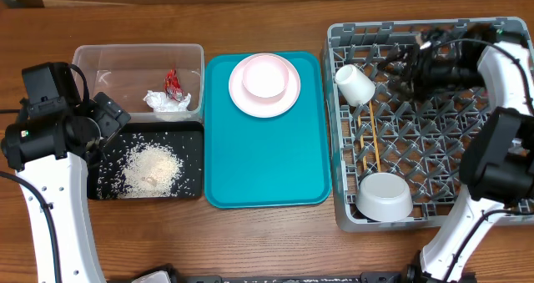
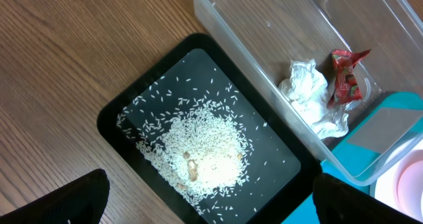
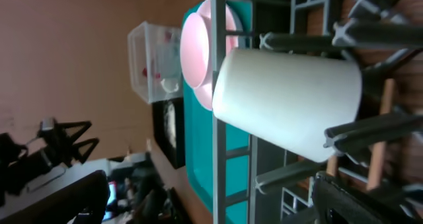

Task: Sort waste into correct bins and load items into the dishwasher
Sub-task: 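Carry the white cup into the rack's back left and release it, then return the right gripper to the tray and grasp the pink bowl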

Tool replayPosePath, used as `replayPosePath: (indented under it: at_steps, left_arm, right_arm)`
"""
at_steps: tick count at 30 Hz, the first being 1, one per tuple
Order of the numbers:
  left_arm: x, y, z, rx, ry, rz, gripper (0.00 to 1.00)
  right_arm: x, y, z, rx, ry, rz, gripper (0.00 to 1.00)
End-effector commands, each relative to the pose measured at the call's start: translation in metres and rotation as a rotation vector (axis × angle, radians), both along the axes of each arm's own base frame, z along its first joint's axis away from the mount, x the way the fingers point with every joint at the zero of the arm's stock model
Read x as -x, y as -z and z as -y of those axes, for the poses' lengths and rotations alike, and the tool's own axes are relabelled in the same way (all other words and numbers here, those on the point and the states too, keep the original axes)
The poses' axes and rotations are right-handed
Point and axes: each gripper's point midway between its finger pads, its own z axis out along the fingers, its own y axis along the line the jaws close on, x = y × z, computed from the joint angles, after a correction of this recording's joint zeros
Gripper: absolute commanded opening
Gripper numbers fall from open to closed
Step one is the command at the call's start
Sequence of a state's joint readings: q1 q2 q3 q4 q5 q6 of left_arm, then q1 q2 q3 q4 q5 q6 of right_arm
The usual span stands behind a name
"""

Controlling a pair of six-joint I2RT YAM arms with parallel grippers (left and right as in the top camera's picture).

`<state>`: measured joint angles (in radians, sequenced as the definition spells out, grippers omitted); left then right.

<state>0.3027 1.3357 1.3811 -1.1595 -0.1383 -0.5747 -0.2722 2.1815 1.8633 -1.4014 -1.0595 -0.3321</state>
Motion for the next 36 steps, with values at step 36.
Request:
replayPosePath:
  at_steps: [36]
  left_arm:
    - [-0.003, -0.004, 0.001, 0.006, -0.006, 0.014, 1.00]
  right_arm:
    - [-0.021, 0.091, -0.284, 0.997, -0.289, 0.513, 0.72]
